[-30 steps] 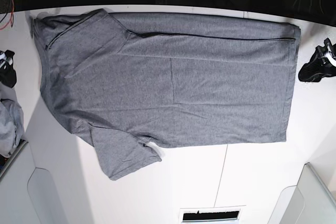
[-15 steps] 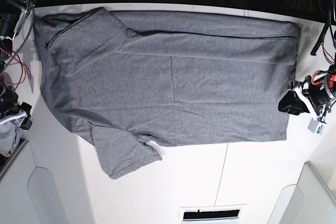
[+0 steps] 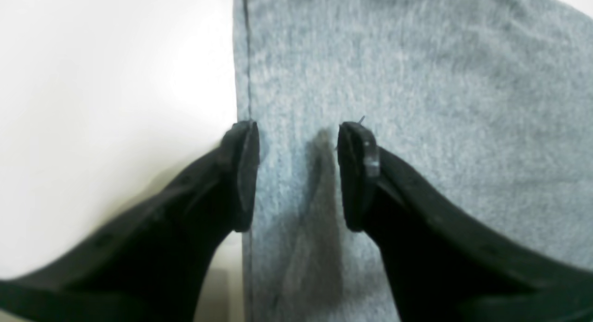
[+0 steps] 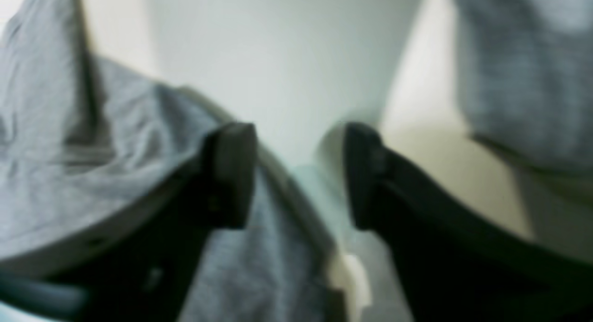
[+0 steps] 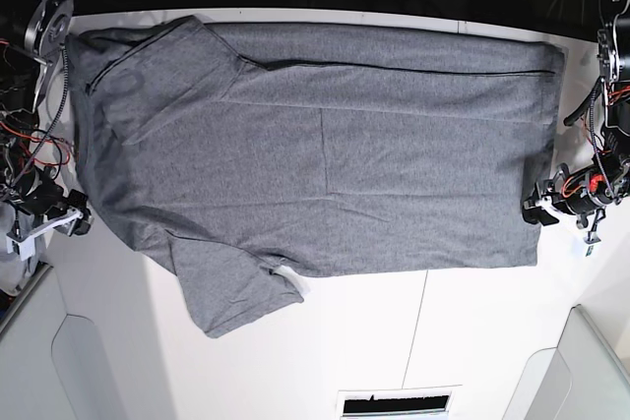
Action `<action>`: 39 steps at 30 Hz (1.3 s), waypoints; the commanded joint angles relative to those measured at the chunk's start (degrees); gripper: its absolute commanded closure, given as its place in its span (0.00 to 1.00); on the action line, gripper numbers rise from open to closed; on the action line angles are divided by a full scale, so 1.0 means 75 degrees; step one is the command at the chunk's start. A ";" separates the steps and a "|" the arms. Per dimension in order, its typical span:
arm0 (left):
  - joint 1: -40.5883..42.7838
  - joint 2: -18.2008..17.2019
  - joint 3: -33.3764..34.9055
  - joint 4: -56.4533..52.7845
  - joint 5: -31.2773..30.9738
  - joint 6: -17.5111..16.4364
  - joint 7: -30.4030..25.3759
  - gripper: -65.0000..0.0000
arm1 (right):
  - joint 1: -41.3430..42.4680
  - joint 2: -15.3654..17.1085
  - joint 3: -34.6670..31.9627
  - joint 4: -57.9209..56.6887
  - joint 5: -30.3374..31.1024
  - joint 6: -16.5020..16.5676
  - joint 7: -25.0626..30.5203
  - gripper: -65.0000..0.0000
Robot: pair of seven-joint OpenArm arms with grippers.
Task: Layout the t-shirt on the table in an organized manner, then fold the t-shirt properly
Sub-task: 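Move both grippers to the hem edge and grasp it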
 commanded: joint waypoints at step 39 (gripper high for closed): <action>0.0108 0.0044 -0.0029 0.0388 -0.0766 -0.0931 -0.0044 1.00 | 0.0163 -0.0350 -0.0833 0.0262 0.0501 0.1204 0.0184 1.00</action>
